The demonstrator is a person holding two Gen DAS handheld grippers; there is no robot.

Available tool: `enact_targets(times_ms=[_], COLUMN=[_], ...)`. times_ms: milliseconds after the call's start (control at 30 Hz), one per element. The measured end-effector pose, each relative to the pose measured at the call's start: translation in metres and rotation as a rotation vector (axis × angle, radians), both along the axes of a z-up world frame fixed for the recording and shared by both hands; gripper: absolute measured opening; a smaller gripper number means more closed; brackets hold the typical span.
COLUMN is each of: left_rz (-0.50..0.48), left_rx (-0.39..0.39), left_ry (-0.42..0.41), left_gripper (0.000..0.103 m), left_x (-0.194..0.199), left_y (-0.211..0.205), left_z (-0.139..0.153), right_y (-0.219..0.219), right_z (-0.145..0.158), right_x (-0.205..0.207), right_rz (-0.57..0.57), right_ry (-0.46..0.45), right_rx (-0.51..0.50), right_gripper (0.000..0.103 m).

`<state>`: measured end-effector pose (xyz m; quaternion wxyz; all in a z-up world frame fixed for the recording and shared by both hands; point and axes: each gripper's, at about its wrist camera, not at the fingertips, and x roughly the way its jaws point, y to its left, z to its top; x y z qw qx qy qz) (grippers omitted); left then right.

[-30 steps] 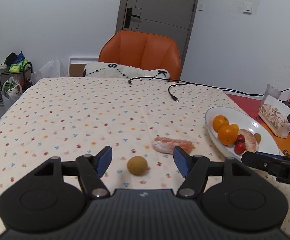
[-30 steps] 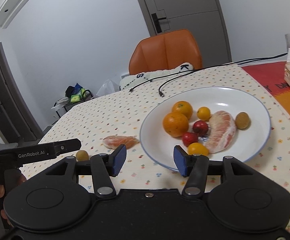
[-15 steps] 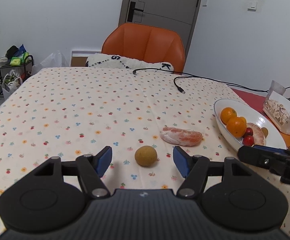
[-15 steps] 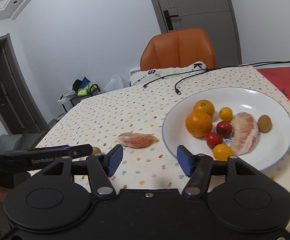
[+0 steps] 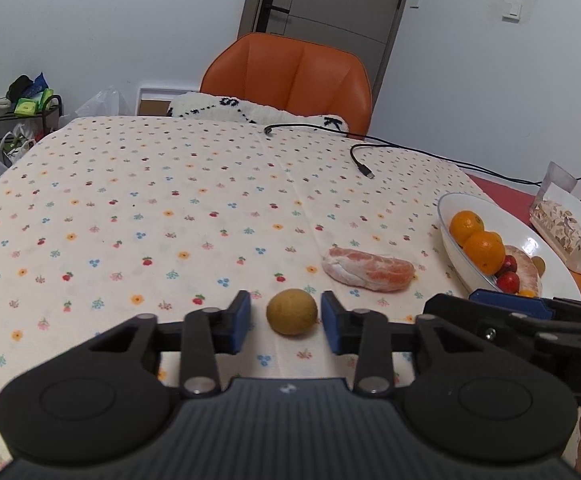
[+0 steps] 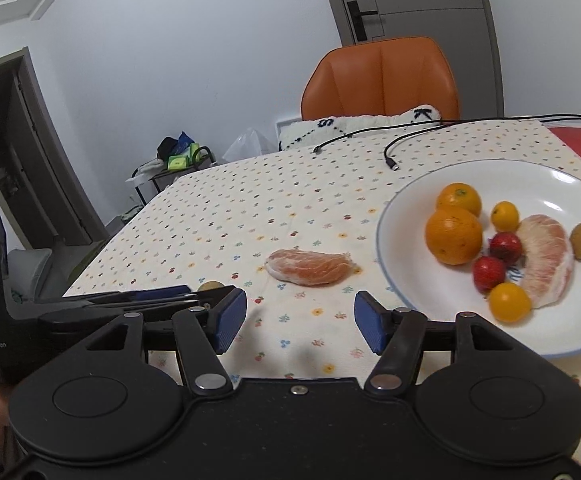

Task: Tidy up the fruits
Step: 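Grasp the brown round fruit with the left tool while the right tool grasps the pomelo segment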

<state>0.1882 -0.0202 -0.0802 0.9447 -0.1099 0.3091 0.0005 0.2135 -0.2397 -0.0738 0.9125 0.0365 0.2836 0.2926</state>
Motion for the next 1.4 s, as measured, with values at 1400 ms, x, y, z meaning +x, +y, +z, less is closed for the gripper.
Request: enact_targets(times_ms=[1400], left_rz=[0.067], left_rx=[-0.078], left_ry=[-0.021], left_gripper=[0.026], left_x=[-0.016], left_y=[0.061], left_z=[0.005], right_y=[0.086], right_z=[-0.016], right_x=[0.038], right_rz=[-0.133], right_ry=[0.036], right_rx=[-0.176], right_gripper=[0.077])
